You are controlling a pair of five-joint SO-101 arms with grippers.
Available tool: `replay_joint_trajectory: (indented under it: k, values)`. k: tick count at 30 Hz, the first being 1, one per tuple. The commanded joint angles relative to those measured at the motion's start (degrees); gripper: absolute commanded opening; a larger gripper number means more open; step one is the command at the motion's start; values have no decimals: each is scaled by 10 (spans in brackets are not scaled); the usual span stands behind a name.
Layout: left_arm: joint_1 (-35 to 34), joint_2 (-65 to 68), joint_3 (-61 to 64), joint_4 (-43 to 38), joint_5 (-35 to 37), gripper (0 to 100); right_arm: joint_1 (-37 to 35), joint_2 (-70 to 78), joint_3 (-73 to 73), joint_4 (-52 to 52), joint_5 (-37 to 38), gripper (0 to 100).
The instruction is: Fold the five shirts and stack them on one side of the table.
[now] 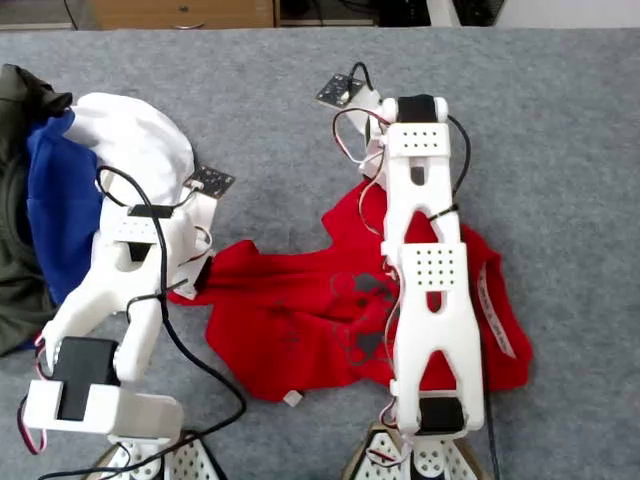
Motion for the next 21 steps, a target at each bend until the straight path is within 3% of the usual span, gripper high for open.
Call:
replay_joint_trajectory:
  k: [1,8,21]
  values:
    - [7,-1,3,-16,4,19,10,-2,0,-9,1,242]
    - [9,0,3,-14,4,19,13,-2,0,8,-33,242]
    - [29,0,0,-14,32,19,8,-2,7,30,-20,242]
